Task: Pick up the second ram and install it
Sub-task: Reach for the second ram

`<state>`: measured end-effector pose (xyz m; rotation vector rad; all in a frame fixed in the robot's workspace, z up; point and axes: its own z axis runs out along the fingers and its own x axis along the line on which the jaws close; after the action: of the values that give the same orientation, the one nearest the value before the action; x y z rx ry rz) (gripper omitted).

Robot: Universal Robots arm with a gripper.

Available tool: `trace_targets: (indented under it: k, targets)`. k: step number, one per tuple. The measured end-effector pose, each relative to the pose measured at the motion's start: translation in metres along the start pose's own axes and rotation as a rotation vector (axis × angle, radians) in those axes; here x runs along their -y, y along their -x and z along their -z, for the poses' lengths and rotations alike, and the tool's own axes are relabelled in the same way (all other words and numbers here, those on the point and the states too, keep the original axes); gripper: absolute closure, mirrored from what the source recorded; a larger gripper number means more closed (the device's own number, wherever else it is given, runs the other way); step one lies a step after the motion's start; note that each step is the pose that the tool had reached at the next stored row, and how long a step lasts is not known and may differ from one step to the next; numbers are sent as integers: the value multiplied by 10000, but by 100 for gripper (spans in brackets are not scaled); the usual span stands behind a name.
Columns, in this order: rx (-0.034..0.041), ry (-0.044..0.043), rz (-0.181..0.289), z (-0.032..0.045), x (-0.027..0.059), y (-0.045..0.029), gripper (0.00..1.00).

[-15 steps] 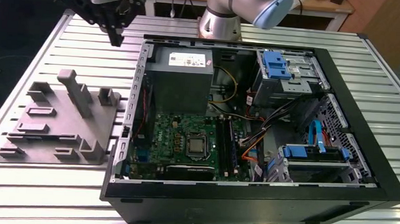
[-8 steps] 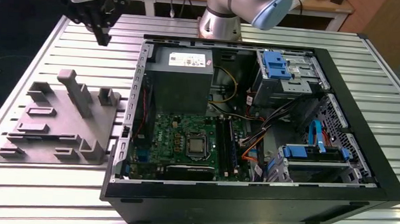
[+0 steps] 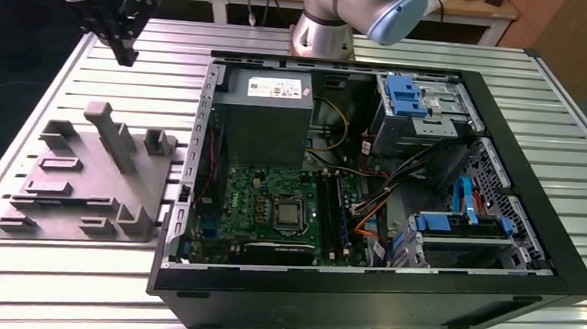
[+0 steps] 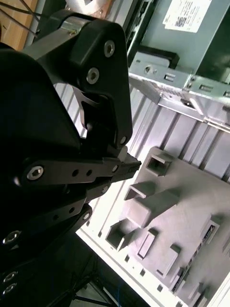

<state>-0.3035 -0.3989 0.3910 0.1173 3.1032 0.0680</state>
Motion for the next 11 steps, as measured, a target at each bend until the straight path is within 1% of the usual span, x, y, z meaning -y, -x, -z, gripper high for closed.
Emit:
trace_targets:
  k: [11]
  targets:
    - [14,1,-1,3,29,-386,93]
